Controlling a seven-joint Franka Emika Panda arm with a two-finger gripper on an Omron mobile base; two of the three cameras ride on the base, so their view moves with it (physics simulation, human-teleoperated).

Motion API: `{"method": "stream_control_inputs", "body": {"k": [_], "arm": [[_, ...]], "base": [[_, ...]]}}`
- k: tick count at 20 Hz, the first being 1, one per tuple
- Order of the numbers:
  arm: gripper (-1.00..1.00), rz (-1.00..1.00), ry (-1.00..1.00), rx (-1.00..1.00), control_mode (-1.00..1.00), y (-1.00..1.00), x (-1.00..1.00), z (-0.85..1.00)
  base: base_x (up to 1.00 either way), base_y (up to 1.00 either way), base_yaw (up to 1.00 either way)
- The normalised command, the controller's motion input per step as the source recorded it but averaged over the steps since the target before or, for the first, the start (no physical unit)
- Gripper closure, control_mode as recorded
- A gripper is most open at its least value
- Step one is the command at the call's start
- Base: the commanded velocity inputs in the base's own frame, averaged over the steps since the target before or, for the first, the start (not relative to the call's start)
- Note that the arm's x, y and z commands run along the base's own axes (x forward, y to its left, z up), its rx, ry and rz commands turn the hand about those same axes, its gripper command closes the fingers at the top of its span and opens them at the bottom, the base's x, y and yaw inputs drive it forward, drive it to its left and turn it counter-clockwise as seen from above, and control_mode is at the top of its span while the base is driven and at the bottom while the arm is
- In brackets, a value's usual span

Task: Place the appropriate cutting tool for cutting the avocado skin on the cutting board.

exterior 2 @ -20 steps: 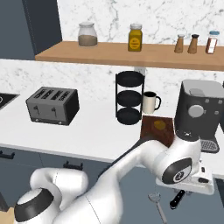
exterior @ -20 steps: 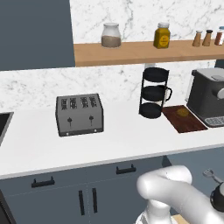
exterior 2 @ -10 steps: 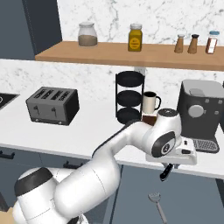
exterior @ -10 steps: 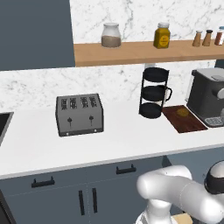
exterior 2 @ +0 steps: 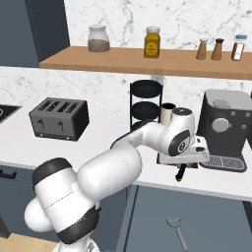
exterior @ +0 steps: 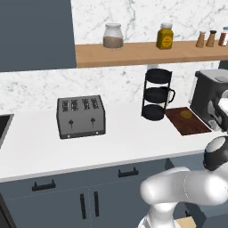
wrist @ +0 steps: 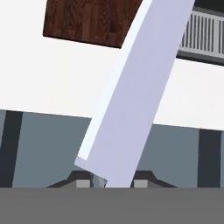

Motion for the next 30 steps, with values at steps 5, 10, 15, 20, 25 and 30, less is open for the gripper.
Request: {"method": "stream_control_inputs", "body": {"k": [5, 10, 15, 20, 25, 30], "arm": [[1.0, 0.14, 0.0, 0.03, -1.0, 0.16, 0.77, 0.05], [1.0, 0.08, 0.0, 0.03, -1.0, 0.04, 0.64, -0.02], [1.0, 0.02, 0.0, 0.0, -1.0, 0.0, 0.57, -0.15], [1.0, 0.01, 0.0, 0.0, -1.0, 0.0, 0.32, -0.33], [1.0, 0.0, 0.0, 0.0, -1.0, 0.0, 0.32, -0.24], [1.0, 0.01, 0.0, 0.0, -1.0, 0.0, 0.37, -0.17]], "base": [[0.0, 0.0, 0.0], [0.0, 0.0, 0.0], [0.0, 0.0, 0.0], [0.0, 0.0, 0.0], [0.0, 0.0, 0.0], [0.0, 0.0, 0.0]]}}
